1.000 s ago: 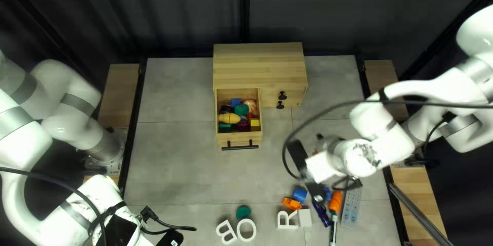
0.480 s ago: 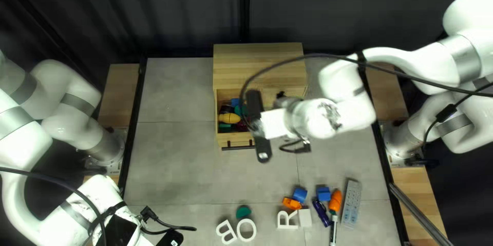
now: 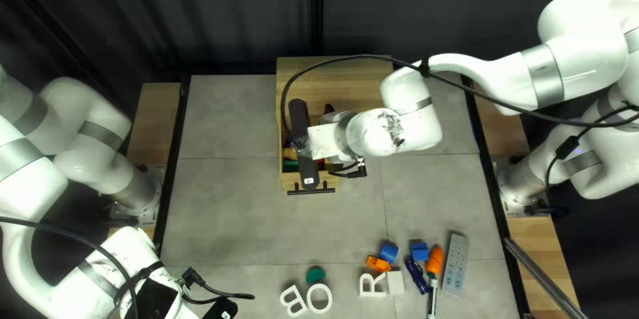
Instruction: Open drawers and place objects into drawer and close
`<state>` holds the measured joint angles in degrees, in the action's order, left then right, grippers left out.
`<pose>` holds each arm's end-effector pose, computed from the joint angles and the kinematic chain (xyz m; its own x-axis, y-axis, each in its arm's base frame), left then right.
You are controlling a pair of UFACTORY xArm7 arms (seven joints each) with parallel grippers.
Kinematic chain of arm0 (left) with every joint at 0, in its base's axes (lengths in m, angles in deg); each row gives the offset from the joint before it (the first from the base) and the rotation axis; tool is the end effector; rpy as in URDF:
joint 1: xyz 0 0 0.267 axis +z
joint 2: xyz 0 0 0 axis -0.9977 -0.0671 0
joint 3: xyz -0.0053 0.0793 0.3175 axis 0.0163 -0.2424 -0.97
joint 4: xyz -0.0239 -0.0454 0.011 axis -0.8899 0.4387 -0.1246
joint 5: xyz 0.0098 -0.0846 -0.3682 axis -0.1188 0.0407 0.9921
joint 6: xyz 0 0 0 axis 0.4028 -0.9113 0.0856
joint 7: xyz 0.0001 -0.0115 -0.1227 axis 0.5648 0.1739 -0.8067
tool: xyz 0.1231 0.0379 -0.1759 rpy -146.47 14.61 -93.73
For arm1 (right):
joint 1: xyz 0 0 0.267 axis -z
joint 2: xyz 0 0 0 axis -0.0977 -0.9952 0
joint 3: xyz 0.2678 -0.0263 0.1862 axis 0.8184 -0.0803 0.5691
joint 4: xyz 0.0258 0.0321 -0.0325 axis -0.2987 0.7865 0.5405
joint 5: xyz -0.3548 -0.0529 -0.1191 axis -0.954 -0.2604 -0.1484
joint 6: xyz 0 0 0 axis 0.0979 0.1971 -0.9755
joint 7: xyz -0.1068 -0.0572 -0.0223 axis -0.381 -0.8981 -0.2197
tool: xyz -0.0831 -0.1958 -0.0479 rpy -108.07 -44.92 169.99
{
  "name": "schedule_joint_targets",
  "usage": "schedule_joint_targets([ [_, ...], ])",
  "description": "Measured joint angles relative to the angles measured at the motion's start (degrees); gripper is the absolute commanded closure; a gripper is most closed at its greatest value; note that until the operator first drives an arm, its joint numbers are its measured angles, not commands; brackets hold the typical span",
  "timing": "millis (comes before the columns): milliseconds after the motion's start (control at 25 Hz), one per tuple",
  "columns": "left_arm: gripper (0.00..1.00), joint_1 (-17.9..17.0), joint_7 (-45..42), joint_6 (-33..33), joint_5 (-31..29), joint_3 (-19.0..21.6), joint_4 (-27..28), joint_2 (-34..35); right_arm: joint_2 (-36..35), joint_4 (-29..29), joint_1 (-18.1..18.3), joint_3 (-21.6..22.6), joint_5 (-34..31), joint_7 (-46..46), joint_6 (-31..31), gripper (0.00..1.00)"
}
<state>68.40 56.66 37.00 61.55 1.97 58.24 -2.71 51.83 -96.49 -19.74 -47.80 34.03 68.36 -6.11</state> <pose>0.1664 -0.3286 0.1300 0.7408 -0.6319 -0.2278 -0.5983 -0.7750 0.2036 0.5558 -0.0482 0.1979 0.9829 0.0939 0.1584 0.0139 -0.8957 0.4444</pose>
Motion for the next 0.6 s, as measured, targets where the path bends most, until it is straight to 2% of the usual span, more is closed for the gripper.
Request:
schedule_joint_targets([
  [200, 0.0, 0.0, 0.0, 0.0, 0.0, 0.0, 0.0, 0.0, 3.9, 3.46, -3.0, 3.26, 3.35, 13.02, -8.65, 0.0],
  [320, 0.0, 0.0, 0.0, 0.0, 0.0, 0.0, 0.0, 0.0, 6.96, 7.85, -5.14, 5.74, 7.4, 21.54, -12.19, 0.0],
  [440, 0.0, 0.0, 0.0, 0.0, 0.0, 0.0, 0.0, 0.0, 11.37, 14.03, -7.52, 8.11, 11.57, 25.7, -12.36, 0.0],
  [600, 0.0, 0.0, 0.0, 0.0, 0.0, 0.0, 0.0, 0.0, 15.58, 20.7, -9.99, 9.75, 17.19, 26.65, -8.83, 0.0],
])
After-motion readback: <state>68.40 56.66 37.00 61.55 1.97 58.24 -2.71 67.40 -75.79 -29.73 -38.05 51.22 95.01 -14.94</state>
